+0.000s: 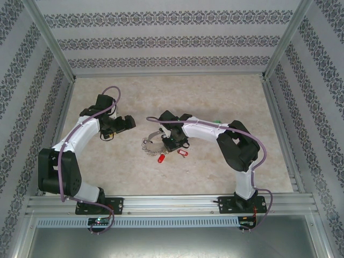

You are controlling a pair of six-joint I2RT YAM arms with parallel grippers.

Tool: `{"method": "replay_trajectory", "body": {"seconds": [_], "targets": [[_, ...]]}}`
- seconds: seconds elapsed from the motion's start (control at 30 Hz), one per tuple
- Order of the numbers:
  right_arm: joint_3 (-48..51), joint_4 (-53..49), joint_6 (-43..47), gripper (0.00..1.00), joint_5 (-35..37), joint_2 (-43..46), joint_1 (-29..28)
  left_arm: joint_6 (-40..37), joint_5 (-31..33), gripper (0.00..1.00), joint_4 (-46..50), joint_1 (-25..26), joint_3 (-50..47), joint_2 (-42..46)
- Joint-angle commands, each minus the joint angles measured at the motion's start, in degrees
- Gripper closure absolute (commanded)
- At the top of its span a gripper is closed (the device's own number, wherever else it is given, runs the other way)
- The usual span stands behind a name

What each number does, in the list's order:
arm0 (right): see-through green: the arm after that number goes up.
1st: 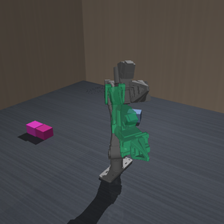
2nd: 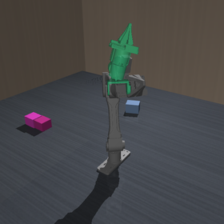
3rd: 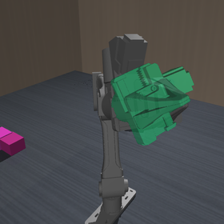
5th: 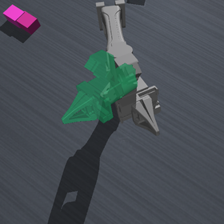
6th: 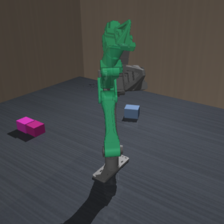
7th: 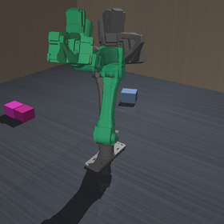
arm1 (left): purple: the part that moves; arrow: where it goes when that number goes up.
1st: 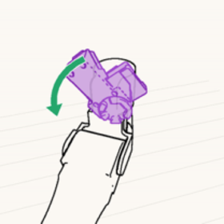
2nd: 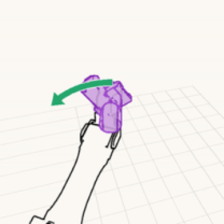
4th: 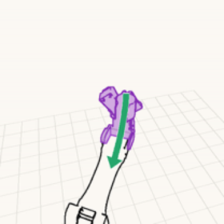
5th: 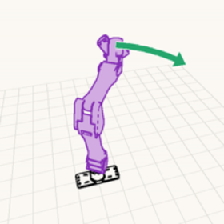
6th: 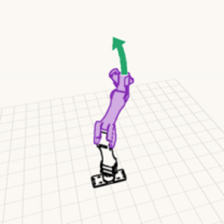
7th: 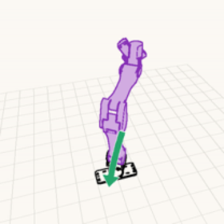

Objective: Put the keys on the keyring

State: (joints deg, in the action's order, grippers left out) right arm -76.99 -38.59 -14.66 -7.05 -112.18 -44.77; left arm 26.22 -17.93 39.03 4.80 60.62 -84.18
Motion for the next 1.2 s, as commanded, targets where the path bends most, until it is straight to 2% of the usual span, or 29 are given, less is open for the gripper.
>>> {"method": "replay_trajectory", "body": {"seconds": [0.0, 0.37, 0.63, 0.83, 0.93, 1.1, 1.17], "targets": [[-1.4, -0.9, -0.3, 0.83, 2.2, -1.3, -0.6, 0.2, -0.7, 0.0, -0.8, -0.1, 0.0, -0.5], [-0.6, 0.3, 1.0, 0.78, -0.5, -1.1, -0.9, 0.2, -0.9, 0.0, -0.7, -0.1, -0.1, -0.7], [-1.1, 1.1, 0.9, 0.79, -0.7, -2.3, -0.9, 0.1, -1.0, 0.0, -0.5, -0.1, 0.0, -0.8], [-0.5, 2.1, 0.7, 0.86, -0.5, -3.1, -1.0, -0.3, -1.0, 0.0, -0.1, -0.1, 0.6, -0.4], [0.8, 3.1, 0.5, 1.0, 0.6, -1.8, -0.9, -0.5, -1.2, 0.0, 0.2, -0.1, 1.0, -0.1], [3.2, 7.3, 1.3, 1.0, -2.8, 2.8, -0.5, -1.2, -2.7, 0.0, -1.0, -0.1, 2.7, 1.9], [3.6, 8.2, 2.1, 1.0, -3.0, 5.1, -0.4, -1.7, -6.1, 0.0, -3.2, -0.1, 3.9, 2.1]]}}
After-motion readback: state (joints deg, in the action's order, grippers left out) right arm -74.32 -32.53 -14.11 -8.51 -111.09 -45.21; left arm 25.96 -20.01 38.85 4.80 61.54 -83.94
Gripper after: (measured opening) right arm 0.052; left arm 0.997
